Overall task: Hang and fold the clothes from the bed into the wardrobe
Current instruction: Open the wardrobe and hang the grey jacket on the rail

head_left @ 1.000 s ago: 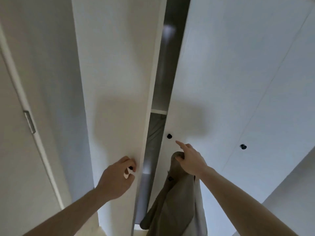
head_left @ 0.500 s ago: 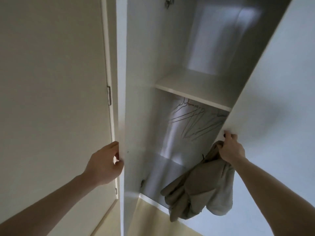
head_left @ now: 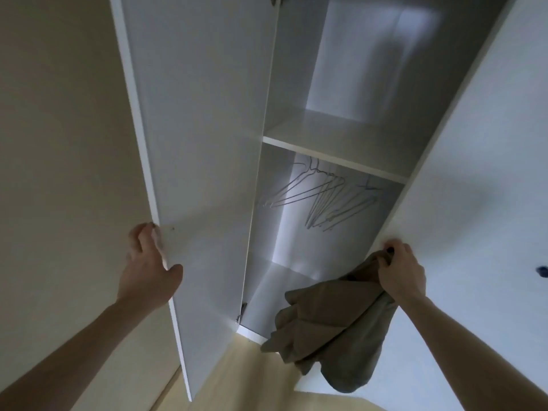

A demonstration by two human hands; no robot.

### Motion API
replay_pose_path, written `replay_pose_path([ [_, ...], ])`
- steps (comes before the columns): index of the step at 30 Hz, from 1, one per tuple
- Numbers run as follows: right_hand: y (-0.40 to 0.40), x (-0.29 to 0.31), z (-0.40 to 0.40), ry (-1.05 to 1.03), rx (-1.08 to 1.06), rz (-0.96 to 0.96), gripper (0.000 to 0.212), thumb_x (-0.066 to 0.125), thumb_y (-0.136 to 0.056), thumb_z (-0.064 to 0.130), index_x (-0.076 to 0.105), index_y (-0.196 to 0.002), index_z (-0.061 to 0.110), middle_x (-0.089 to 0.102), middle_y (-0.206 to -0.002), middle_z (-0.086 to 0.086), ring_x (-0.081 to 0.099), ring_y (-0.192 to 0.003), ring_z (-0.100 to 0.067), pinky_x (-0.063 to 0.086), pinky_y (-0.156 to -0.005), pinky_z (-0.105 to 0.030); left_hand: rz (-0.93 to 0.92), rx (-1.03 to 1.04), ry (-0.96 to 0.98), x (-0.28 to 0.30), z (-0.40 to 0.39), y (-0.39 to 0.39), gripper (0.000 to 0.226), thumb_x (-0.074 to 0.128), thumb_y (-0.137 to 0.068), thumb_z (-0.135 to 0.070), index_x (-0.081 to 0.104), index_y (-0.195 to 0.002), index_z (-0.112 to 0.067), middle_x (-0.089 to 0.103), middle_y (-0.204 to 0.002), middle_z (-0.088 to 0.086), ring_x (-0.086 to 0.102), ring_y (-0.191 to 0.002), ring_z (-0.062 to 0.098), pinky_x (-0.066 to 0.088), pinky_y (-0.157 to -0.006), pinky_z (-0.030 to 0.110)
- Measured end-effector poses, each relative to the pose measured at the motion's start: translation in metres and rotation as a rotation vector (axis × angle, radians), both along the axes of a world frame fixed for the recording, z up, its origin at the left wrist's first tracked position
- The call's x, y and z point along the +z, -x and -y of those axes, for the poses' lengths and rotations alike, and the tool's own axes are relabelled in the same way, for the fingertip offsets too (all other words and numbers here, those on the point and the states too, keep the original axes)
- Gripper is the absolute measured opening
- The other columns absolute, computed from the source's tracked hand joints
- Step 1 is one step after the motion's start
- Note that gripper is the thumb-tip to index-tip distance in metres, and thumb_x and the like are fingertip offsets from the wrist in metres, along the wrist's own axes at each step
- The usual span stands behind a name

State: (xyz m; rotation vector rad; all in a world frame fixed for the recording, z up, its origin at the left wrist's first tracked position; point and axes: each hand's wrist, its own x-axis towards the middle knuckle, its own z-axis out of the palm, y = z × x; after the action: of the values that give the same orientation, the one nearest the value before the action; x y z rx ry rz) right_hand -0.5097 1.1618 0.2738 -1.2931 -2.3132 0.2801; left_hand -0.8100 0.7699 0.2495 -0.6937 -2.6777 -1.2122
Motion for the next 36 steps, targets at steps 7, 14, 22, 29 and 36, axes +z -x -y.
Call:
replay_pose_path([
  [7,-0.092,-0.004,0.069,0.019,-0.060,-0.041,0.018,0.059,-0.099,0.026,0.053,-0.116,0.027,0.055,-0.123,0.004,0.064,-0.091,-0.034,0.050,-0.079,-0.041,-0.028,-0.545,-0.044,-0.011,-0.067,-0.130,0.054,0.075,-0.074,-0.007,0.056,-0.118,-0.033,0.037,-0.133,-0.018,0.060,-0.096,0.012,0.051,-0.070,0.025],
  [14,-0.211,0.002,0.117,0.053,-0.213,-0.077,0.016,0.061,-0.093,0.024,0.047,-0.099,0.030,0.055,-0.122,0.014,0.062,-0.079,-0.031,0.047,-0.071,-0.039,-0.092,-0.984,0.195,-0.008,-0.133,-0.234,0.034,0.069,-0.084,-0.024,0.059,-0.114,-0.038,0.038,-0.131,-0.029,0.058,-0.103,0.004,0.054,-0.079,0.019],
  [22,-0.307,0.008,0.140,0.090,-0.432,-0.133,0.021,0.062,-0.093,0.028,0.055,-0.113,0.033,0.064,-0.123,0.014,0.064,-0.096,-0.025,0.049,-0.080,-0.036,-0.205,-1.152,0.251,0.016,-0.168,-0.291,0.032,0.065,-0.082,-0.024,0.060,-0.111,-0.037,0.039,-0.129,-0.025,0.059,-0.101,0.005,0.053,-0.079,0.028],
  [29,-0.337,0.011,0.170,0.012,-0.476,-0.199,0.026,0.069,-0.092,0.034,0.050,-0.108,0.026,0.056,-0.108,0.012,0.060,-0.073,-0.021,0.044,-0.066,-0.033,-0.147,-1.199,0.222,0.022,-0.175,-0.305,0.028,0.067,-0.082,-0.026,0.060,-0.106,-0.039,0.042,-0.120,-0.027,0.060,-0.098,0.001,0.055,-0.081,0.030],
  [36,-0.342,0.058,0.180,-0.048,-0.144,-0.105,0.014,0.071,-0.083,0.029,0.062,-0.074,0.025,0.062,-0.071,0.011,0.058,-0.069,-0.008,0.052,-0.066,-0.035,0.023,-1.268,0.444,0.003,-0.172,-0.314,0.029,0.068,-0.087,-0.026,0.061,-0.111,-0.041,0.050,-0.118,-0.018,0.061,-0.098,0.003,0.051,-0.089,0.026],
])
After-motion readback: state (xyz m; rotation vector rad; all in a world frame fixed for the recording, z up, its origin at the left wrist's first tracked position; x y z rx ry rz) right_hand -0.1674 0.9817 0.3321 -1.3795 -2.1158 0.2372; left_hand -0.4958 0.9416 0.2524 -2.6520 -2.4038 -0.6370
